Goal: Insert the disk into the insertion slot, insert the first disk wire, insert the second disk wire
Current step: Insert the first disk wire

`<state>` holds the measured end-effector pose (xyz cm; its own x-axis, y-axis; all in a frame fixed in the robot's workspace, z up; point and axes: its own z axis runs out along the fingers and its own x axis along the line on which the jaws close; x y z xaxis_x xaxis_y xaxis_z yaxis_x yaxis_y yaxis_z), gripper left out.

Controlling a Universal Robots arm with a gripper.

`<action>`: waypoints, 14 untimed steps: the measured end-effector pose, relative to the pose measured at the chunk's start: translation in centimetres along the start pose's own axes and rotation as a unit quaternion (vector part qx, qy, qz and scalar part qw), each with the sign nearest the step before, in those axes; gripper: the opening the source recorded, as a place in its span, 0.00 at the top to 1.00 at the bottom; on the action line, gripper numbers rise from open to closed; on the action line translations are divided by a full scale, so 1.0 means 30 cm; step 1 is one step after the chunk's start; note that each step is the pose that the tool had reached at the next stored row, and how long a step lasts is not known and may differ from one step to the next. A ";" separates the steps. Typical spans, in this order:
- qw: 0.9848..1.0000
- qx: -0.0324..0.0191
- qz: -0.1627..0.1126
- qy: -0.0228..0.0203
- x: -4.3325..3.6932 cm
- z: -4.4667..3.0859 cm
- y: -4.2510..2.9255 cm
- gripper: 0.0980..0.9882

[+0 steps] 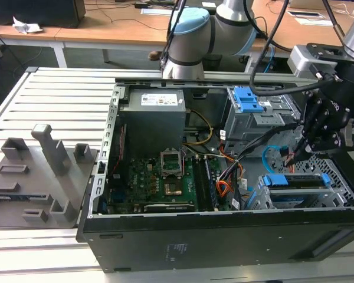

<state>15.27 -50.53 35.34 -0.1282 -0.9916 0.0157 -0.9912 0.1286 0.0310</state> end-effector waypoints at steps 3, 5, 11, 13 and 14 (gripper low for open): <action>1.000 0.000 0.000 0.000 0.044 0.000 -0.006 0.93; 1.000 0.000 0.000 0.000 0.057 0.001 -0.007 0.93; 1.000 0.000 0.000 0.000 0.061 0.014 -0.009 0.93; 1.000 0.000 0.000 -0.001 0.062 0.016 -0.010 0.93; 1.000 0.000 0.000 -0.001 0.061 0.018 -0.010 0.93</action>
<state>15.32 -52.40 34.82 -0.1282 -0.9917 0.0135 -0.9912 0.1286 0.0312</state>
